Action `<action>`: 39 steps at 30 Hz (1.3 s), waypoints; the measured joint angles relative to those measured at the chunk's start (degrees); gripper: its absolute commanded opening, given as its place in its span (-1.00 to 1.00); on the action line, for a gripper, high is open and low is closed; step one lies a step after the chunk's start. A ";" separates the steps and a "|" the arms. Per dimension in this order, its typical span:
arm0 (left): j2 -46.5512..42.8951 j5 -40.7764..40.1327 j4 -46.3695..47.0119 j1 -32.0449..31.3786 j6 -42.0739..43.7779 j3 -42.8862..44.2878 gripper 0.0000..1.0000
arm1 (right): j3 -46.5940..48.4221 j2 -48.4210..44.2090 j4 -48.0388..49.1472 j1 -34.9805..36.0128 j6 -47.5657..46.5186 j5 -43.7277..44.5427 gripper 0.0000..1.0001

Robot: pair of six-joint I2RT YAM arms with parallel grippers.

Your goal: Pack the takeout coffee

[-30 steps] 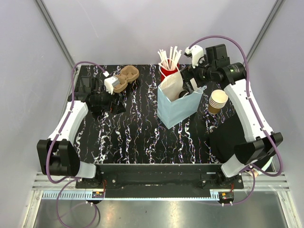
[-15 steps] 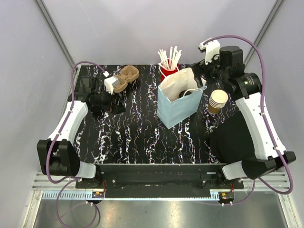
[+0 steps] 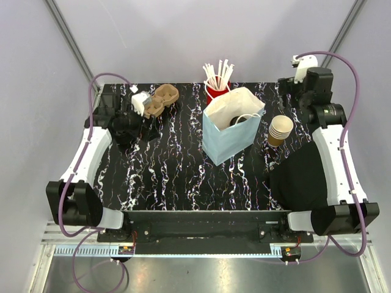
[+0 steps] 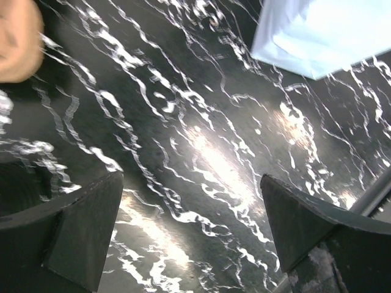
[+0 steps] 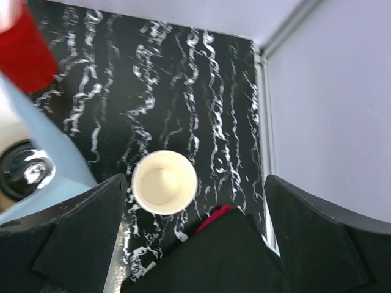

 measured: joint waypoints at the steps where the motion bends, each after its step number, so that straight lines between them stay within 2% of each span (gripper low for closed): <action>1: 0.31 -0.37 -0.15 0.00 0.00 1.29 0.98 | -0.81 -0.22 0.37 -0.96 0.09 0.00 0.99; 6: 4.37 -0.92 1.09 0.00 -1.46 11.41 0.98 | -2.60 -0.07 3.41 -4.28 1.07 -1.38 0.99; 10: 6.75 -0.42 2.16 -0.13 -2.60 14.58 0.98 | 1.79 3.76 5.51 -4.31 1.99 -6.60 0.97; 15: 10.32 0.07 2.49 -0.90 -3.06 15.87 0.98 | 15.15 17.11 8.57 -4.31 4.33 -14.25 0.88; 23: 17.07 0.04 1.64 -4.04 -2.40 22.71 0.98 | 40.11 42.38 10.80 -4.28 11.04 -27.34 0.64; 27: 17.64 -0.09 1.46 -5.99 -1.38 26.03 0.98 | 55.52 55.06 10.49 -4.15 14.43 -33.11 0.63; 29: 17.64 -0.72 1.46 -7.30 -0.72 27.71 0.98 | 58.84 58.34 10.47 -3.98 14.99 -34.71 0.64; 34: 20.28 -2.82 1.42 -12.20 0.20 34.49 0.98 | 56.85 59.52 9.88 -3.45 15.80 -36.37 0.71; 39: 26.84 -4.96 1.29 -17.77 -0.70 42.97 0.98 | 50.16 58.38 8.07 -3.56 15.06 -36.06 0.72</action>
